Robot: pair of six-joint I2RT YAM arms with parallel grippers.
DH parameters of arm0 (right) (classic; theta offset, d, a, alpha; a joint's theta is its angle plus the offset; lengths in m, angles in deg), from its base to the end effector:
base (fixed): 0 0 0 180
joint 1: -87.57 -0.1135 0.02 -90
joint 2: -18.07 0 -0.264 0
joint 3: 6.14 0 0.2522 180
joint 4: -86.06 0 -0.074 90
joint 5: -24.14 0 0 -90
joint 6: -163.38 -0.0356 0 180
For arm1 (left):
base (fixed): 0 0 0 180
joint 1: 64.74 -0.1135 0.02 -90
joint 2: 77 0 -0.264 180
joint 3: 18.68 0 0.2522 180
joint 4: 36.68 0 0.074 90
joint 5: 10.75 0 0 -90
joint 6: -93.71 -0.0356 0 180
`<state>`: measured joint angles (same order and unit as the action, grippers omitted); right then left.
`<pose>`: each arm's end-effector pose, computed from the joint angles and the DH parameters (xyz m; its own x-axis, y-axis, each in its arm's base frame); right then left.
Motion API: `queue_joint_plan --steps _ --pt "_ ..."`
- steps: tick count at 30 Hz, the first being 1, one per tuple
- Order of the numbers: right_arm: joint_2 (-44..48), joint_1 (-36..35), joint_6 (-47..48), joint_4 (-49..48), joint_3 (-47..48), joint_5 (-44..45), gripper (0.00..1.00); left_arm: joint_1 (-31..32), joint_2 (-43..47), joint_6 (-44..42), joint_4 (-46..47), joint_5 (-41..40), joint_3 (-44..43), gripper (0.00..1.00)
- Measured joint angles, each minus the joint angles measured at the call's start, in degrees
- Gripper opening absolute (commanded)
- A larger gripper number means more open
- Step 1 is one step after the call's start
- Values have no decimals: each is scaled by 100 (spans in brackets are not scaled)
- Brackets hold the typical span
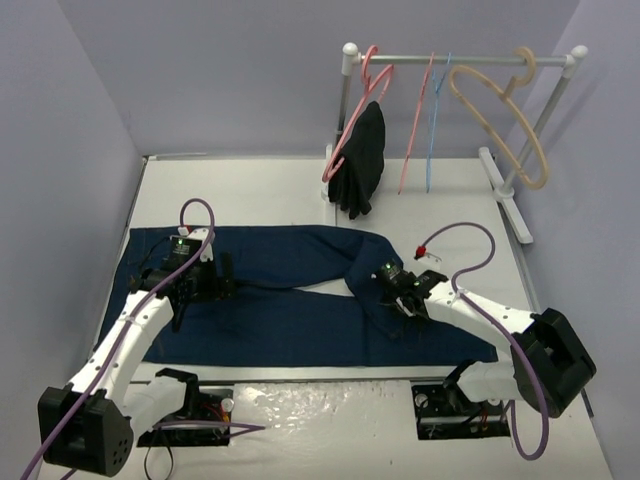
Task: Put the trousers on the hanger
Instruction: Flatten out the trousers at the center of the board.
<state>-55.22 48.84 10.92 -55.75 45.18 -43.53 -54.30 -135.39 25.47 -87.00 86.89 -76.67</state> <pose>0.1888 0.1341 0.1792 -0.6953 0.4938 -0.5223 0.4006 0.8695 0.2888 0.1988 -0.0414 0.2520 -0.8043 -0.2254 -0.5498 -0.0385 0.9431 -0.3303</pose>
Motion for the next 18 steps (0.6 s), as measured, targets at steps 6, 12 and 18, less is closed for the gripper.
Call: queue_joint_plan --steps 6,12,18 --pt "17 358 -244 -326 -497 -290 57 0 0 0 -1 0 0 78" --pt "277 502 -348 -577 -723 -429 56 1 3 2 0 -2 0 78" --pt "301 506 -414 -628 -756 -442 34 2 17 2 0 -11 0 79"
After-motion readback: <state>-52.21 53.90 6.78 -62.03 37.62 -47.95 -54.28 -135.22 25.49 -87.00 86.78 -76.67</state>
